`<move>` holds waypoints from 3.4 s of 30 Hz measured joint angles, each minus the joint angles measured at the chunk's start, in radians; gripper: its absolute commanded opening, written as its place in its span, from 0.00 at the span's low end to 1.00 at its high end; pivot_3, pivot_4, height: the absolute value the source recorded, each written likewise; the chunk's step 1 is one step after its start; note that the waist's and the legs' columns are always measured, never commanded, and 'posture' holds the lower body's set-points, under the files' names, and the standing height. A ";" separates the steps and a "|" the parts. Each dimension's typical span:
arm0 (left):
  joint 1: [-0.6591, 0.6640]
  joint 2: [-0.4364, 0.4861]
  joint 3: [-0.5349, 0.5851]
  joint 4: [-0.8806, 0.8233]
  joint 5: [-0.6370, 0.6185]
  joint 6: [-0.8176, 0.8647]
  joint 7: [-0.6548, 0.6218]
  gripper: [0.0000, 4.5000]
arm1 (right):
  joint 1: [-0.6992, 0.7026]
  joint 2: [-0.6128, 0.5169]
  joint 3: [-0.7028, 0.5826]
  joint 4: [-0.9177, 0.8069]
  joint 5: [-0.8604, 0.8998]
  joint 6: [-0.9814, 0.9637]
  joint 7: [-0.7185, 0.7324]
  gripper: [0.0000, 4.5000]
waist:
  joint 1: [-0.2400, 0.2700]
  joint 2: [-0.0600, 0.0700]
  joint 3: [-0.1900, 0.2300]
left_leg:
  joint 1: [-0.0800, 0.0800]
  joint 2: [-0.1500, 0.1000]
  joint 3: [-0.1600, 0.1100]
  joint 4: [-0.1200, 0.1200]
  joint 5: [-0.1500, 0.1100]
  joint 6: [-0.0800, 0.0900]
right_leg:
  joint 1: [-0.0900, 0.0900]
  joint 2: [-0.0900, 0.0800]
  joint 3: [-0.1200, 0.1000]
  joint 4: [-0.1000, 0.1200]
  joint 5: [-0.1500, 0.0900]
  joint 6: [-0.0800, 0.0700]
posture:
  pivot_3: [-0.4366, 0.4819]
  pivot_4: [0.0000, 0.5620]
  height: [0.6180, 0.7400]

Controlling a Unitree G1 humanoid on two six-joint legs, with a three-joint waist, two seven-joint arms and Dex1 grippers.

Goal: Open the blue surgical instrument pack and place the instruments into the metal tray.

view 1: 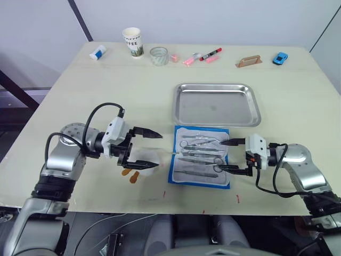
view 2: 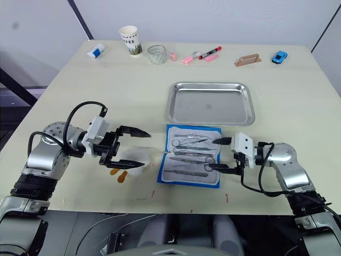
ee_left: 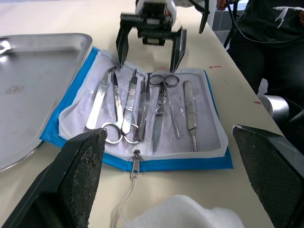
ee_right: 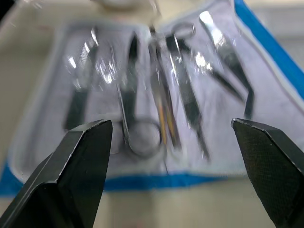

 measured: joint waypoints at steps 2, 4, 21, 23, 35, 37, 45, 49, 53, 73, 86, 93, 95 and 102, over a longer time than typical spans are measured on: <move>-0.001 -0.001 -0.003 0.000 0.000 -0.003 0.000 1.00 | -0.006 0.002 0.008 0.001 -0.004 0.008 0.002 0.97 | 0.000 0.000 0.000 | 0.000 0.000 0.000 0.000 0.000 0.000 | 0.000 0.000 0.000 0.000 0.000 0.000 | 0.48 0.27 1.00; -0.003 -0.004 -0.015 0.000 0.000 -0.007 0.000 1.00 | -0.014 0.003 0.014 0.007 -0.017 0.012 0.003 0.97 | -0.001 0.000 0.000 | 0.000 0.000 0.000 0.000 0.000 0.000 | 0.000 0.000 0.000 0.000 0.000 0.000 | 0.48 0.27 1.00; -0.034 -0.029 -0.028 0.069 0.046 -0.029 0.000 1.00 | -0.055 0.013 0.040 0.033 -0.025 0.096 0.006 0.97 | -0.002 -0.001 -0.001 | 0.002 0.002 0.001 0.000 0.000 0.000 | 0.000 -0.002 -0.006 0.000 0.001 -0.001 | 0.48 0.27 1.00; -0.049 -0.038 -0.028 0.090 0.067 -0.034 0.001 1.00 | -0.056 0.014 0.041 0.033 -0.025 0.097 0.006 0.97 | -0.001 -0.001 -0.001 | 0.003 0.002 0.001 0.000 0.000 0.000 | 0.000 -0.004 -0.010 0.000 0.001 -0.001 | 0.48 0.27 1.00; -0.331 -0.228 -0.105 0.456 0.278 -0.117 0.020 0.73 | -0.075 0.039 0.051 0.044 -0.036 0.100 -0.001 1.00 | -0.008 -0.002 -0.001 | 0.004 0.003 0.001 -0.001 0.000 0.000 | 0.000 -0.010 -0.024 0.000 0.003 -0.004 | 0.48 0.27 1.00; -0.373 -0.254 -0.107 0.536 0.303 -0.138 0.017 0.52 | -0.075 0.040 0.051 0.046 -0.037 0.099 -0.002 1.00 | -0.007 -0.002 -0.001 | 0.004 0.002 -0.001 -0.001 0.000 0.000 | 0.000 -0.010 -0.024 0.000 0.003 -0.004 | 0.48 0.27 1.00; -0.465 -0.327 -0.119 0.708 0.376 -0.214 0.008 0.34 | -0.061 0.040 0.047 0.039 -0.038 0.097 -0.011 1.00 | -0.002 -0.002 -0.001 | 0.004 0.001 -0.001 -0.001 0.000 0.000 | 0.000 -0.010 -0.024 0.000 0.003 -0.004 | 0.48 0.27 1.00; -0.518 -0.363 -0.147 0.775 0.432 -0.280 0.010 0.34 | -0.057 0.044 0.048 0.034 -0.038 0.096 -0.017 1.00 | -0.004 -0.002 -0.001 | 0.004 0.001 -0.001 -0.001 0.000 0.000 | 0.000 -0.010 -0.023 0.000 0.003 -0.004 | 0.48 0.27 1.00; -0.536 -0.399 -0.152 0.849 0.473 -0.331 0.020 0.34 | -0.055 0.047 0.047 0.032 -0.038 0.096 -0.022 1.00 | -0.005 -0.002 -0.001 | 0.004 0.001 -0.002 -0.001 0.000 0.000 | 0.000 -0.010 -0.023 0.000 0.003 -0.004 | 0.48 0.27 1.00; -0.567 -0.445 -0.156 0.918 0.589 -0.367 0.092 0.34 | -0.058 0.062 0.052 0.036 -0.049 0.088 -0.033 1.00 | -0.011 -0.003 -0.002 | 0.005 0.002 -0.002 -0.002 0.000 0.000 | 0.000 -0.009 -0.023 0.001 0.003 -0.004 | 0.48 0.27 1.00; -0.567 -0.437 -0.158 0.916 0.600 -0.358 0.080 0.08 | -0.061 0.070 0.053 0.042 -0.055 0.079 -0.035 1.00 | -0.016 -0.003 -0.002 | 0.005 0.002 -0.002 -0.002 0.000 0.000 | 0.001 -0.009 -0.023 0.001 0.003 -0.004 | 0.48 0.27 1.00; -0.566 -0.435 -0.157 0.916 0.603 -0.366 0.083 0.01 | -0.061 0.070 0.055 0.043 -0.057 0.074 -0.036 1.00 | -0.016 -0.003 -0.002 | 0.006 0.002 -0.002 -0.002 0.000 0.000 | 0.001 -0.009 -0.023 0.001 0.003 -0.004 | 0.48 0.27 1.00; -0.566 -0.434 -0.157 0.916 0.603 -0.369 0.083 0.01 | -0.061 0.070 0.056 0.043 -0.057 0.074 -0.037 1.00 | -0.017 -0.003 -0.002 | 0.006 0.002 -0.002 -0.002 0.000 0.000 | 0.001 -0.009 -0.023 0.001 0.003 -0.004 | 0.48 0.27 1.00; -0.566 -0.422 -0.152 0.904 0.601 -0.350 0.083 0.01 | -0.064 0.079 0.058 0.047 -0.057 0.073 -0.039 1.00 | -0.025 -0.003 -0.002 | 0.006 0.002 -0.002 -0.002 0.000 0.000 | 0.001 -0.009 -0.023 0.001 0.003 -0.004 | 0.48 0.27 1.00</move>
